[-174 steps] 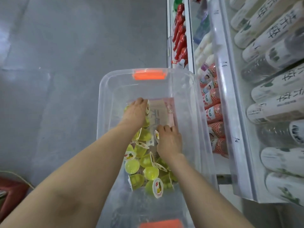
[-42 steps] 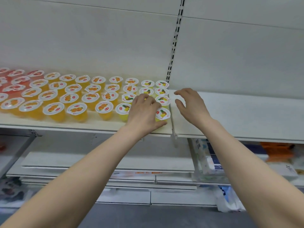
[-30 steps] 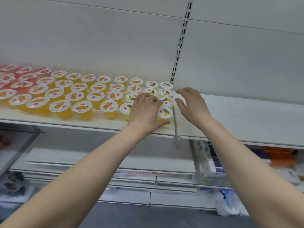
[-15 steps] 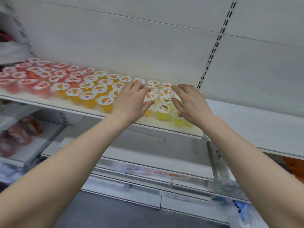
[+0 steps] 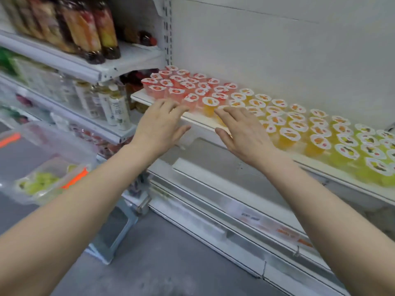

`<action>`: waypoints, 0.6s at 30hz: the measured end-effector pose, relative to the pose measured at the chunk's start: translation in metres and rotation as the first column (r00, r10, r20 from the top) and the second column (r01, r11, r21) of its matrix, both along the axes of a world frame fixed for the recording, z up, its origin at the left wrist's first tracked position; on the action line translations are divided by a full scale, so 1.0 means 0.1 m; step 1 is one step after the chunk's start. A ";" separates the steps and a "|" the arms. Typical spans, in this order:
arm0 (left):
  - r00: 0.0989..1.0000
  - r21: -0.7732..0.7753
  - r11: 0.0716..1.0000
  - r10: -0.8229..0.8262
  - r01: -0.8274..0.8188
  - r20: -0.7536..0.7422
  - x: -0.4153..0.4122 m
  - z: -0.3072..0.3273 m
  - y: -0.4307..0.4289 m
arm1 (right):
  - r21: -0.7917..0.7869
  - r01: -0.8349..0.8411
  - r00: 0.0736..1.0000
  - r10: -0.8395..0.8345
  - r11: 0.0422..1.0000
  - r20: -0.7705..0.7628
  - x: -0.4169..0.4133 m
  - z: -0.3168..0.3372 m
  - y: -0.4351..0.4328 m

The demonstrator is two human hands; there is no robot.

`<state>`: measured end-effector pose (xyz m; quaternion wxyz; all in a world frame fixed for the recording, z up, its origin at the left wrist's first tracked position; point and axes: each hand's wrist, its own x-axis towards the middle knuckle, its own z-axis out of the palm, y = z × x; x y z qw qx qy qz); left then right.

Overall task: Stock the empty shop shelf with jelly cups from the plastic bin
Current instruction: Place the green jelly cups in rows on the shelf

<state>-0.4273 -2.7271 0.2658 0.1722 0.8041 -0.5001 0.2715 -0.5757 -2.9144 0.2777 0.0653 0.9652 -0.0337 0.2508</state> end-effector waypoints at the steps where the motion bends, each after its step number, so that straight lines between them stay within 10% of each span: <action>1: 1.000 0.003 1.000 0.031 -0.031 -0.005 0.11 -0.03 0.22 | 0.000 -0.038 0.999 0.038 0.999 0.005 0.17 -0.04 0.18; 18: 0.804 0.154 0.868 0.496 -0.472 -0.328 1.60 -1.18 3.11 | 0.223 -0.427 0.871 0.465 0.876 -0.158 2.53 -1.15 2.59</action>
